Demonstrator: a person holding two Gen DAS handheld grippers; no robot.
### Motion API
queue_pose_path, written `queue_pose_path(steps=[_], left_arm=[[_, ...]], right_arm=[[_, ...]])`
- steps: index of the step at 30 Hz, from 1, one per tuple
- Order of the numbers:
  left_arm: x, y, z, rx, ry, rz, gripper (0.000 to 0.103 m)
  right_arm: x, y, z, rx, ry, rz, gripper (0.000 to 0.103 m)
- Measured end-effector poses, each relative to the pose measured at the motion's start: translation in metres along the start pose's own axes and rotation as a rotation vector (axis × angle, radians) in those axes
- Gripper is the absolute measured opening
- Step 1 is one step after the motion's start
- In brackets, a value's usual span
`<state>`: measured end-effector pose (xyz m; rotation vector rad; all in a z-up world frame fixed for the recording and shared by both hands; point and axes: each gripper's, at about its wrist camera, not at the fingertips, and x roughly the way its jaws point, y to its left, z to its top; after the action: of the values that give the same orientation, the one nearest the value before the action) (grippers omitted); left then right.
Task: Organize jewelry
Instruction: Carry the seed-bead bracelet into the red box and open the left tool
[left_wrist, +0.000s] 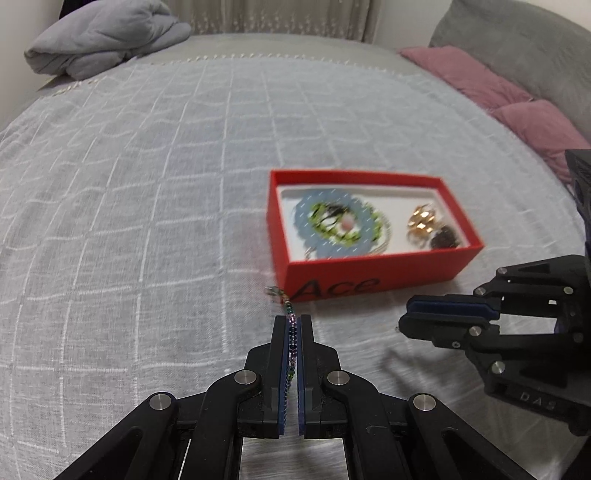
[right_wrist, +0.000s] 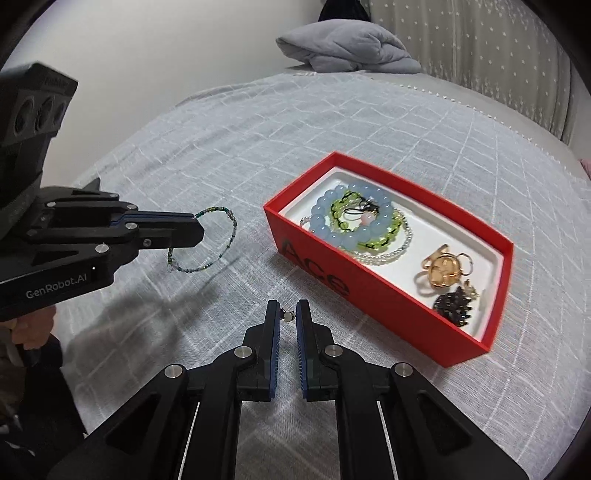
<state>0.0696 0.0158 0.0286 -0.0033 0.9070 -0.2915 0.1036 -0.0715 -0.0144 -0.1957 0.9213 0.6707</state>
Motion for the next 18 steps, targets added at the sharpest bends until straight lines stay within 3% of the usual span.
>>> queue_pose_path(steps=[18], left_arm=[[-0.023, -0.028, 0.036, -0.009, -0.137, -0.071, 0.0]], right_arm=[[-0.075, -0.054, 0.007, 0.174, -0.118, 0.023, 0.009]])
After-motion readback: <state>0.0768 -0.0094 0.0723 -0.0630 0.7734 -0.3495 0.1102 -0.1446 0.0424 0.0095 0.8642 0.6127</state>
